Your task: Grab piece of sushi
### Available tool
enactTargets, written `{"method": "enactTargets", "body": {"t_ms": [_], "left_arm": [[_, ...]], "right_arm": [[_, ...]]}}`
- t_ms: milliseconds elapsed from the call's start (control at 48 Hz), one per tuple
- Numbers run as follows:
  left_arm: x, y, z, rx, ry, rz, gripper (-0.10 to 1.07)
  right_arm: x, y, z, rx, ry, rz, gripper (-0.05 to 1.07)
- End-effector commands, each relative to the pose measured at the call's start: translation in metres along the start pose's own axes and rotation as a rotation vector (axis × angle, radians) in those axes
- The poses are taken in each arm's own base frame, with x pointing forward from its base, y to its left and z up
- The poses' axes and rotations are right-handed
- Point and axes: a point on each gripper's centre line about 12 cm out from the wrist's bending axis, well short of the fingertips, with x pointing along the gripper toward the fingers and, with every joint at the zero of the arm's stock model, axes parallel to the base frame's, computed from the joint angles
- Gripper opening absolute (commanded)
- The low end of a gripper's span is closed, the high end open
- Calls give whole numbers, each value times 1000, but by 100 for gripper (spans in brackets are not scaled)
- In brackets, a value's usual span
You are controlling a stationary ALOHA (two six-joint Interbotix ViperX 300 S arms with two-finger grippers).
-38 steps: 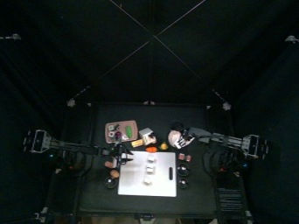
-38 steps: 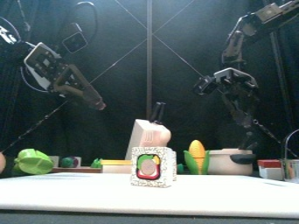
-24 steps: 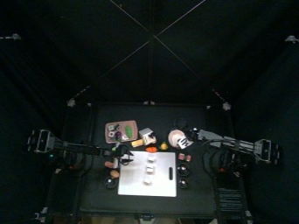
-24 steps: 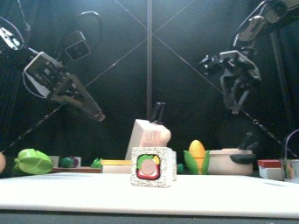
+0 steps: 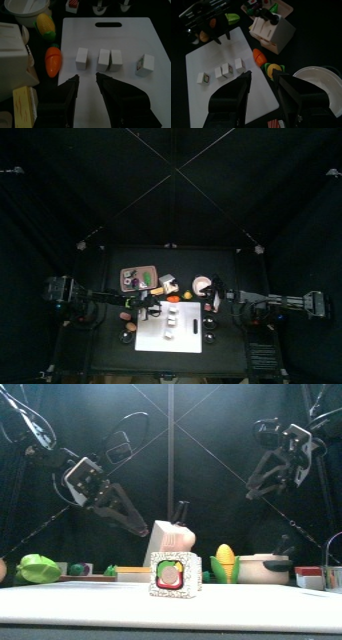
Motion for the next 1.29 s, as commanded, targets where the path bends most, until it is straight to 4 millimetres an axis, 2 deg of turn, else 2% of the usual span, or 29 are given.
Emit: {"method": "enactTargets", "body": {"t_ms": [0,271,500,667,938,1271], "left_arm": [[8,6,17,-1,-39,13,75],[40,13,17,-5,8,25,76],[58,16,12,34,98,26,76],[61,17,13,56,143,32,78],[62,15,16,71,146,27,89],[62,13,19,61,177,34,89]], "right_arm": [[7,4,-2,-36,-2,23,77],[25,3,-20,-51,94,9,77],[39,7,-35,-83,150,28,77],[46,10,-32,-109,163,30,77],[48,13,-31,-118,168,36,77],[48,12,-36,-114,181,33,77]]}}
